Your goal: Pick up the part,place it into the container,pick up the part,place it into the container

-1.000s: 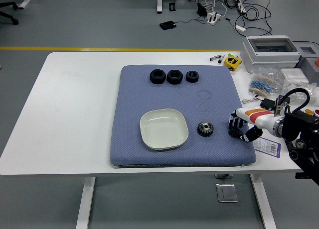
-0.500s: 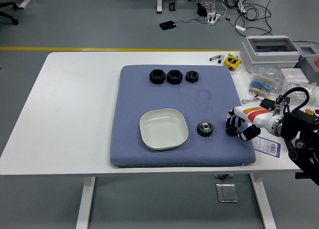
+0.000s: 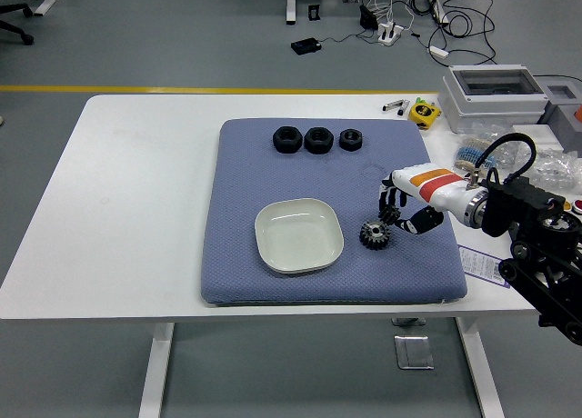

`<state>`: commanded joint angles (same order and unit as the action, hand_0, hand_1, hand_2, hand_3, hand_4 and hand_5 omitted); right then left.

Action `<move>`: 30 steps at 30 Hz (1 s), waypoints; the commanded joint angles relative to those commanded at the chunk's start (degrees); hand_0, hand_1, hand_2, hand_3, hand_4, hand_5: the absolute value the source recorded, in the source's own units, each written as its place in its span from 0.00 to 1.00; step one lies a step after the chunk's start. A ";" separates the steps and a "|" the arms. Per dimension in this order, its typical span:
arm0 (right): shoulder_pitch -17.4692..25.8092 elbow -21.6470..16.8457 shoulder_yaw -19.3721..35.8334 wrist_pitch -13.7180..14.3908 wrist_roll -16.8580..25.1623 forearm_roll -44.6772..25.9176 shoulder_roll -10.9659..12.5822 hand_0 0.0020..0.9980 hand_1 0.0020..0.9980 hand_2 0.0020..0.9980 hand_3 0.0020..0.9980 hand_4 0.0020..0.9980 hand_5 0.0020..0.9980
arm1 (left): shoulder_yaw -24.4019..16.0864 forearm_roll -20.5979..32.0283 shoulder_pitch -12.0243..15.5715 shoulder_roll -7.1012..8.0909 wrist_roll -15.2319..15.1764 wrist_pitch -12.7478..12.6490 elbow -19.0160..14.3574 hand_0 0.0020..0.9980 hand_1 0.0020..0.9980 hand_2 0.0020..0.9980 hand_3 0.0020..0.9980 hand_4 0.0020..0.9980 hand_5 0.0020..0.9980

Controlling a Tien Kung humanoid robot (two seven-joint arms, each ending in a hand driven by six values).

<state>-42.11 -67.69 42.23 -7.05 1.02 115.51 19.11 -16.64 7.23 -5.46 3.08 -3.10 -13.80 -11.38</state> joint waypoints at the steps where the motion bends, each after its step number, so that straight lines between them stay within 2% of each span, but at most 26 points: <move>1: -0.24 -0.45 -0.19 -0.01 -0.27 0.07 -0.44 0.53 0.45 0.47 0.47 0.78 0.00 | 0.03 0.04 -0.01 0.01 -0.01 0.00 0.00 0.71 0.60 0.67 0.57 0.57 0.60; 6: -2.09 -1.92 -2.35 0.04 -1.41 0.31 -3.79 0.52 0.45 0.47 0.47 0.79 0.00 | 0.17 0.34 -0.06 0.09 -0.08 -0.04 -0.02 0.71 0.60 0.67 0.57 0.57 0.60; 13: -5.28 -0.54 -7.85 -0.36 -2.64 0.87 -9.26 0.52 0.45 0.47 0.47 0.77 0.00 | -0.09 -0.11 -0.17 0.20 0.11 -0.16 -0.08 0.71 0.60 0.67 0.57 0.57 0.60; 14: -5.56 -0.06 -8.32 -1.06 -3.02 1.25 -9.79 0.48 0.53 0.64 0.58 0.76 0.04 | -0.05 -0.10 -0.19 0.22 0.10 -0.16 -0.09 0.71 0.60 0.67 0.57 0.57 0.60; 18: -5.83 2.67 -9.13 -4.64 -5.21 3.98 -12.00 0.48 0.53 0.64 0.58 0.76 0.04 | 0.06 -0.09 -0.32 0.34 0.13 -0.23 -0.09 0.71 0.60 0.67 0.57 0.57 0.60; 19: -5.75 3.24 -9.13 -5.14 -5.67 4.54 -12.28 0.48 0.53 0.64 0.58 0.76 0.04 | 0.13 0.01 -0.35 0.35 0.10 -0.24 -0.10 0.71 0.60 0.67 0.57 0.57 0.60; 20: -5.70 3.79 -9.17 -5.36 -5.92 4.97 -12.48 0.49 0.64 0.80 0.87 1.00 0.19 | 0.20 0.10 -0.36 0.38 0.07 -0.22 -0.11 0.71 0.59 0.67 0.57 0.57 0.59; 25: -5.55 5.08 -9.33 -3.59 -5.49 5.90 -12.71 0.49 0.64 0.80 0.87 1.00 0.19 | 0.02 -0.06 -0.42 0.40 0.10 -0.27 -0.10 0.71 0.59 0.67 0.57 0.57 0.59; 26: -5.52 5.11 -9.20 -3.27 -5.25 5.96 -12.69 0.50 0.64 0.81 0.91 1.00 0.20 | -0.11 -0.28 -0.44 0.40 0.18 -0.27 -0.11 0.71 0.59 0.67 0.57 0.57 0.59; 30: -5.07 4.11 -7.79 -2.65 -4.94 5.50 -12.21 0.50 0.64 0.81 0.91 1.00 0.20 | -0.25 -0.59 -0.42 0.38 0.28 -0.27 -0.11 0.71 0.59 0.67 0.57 0.57 0.59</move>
<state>-47.18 -63.58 34.44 -9.70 -3.92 121.01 6.90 -16.89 6.65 -5.88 3.46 -2.82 -14.07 -11.49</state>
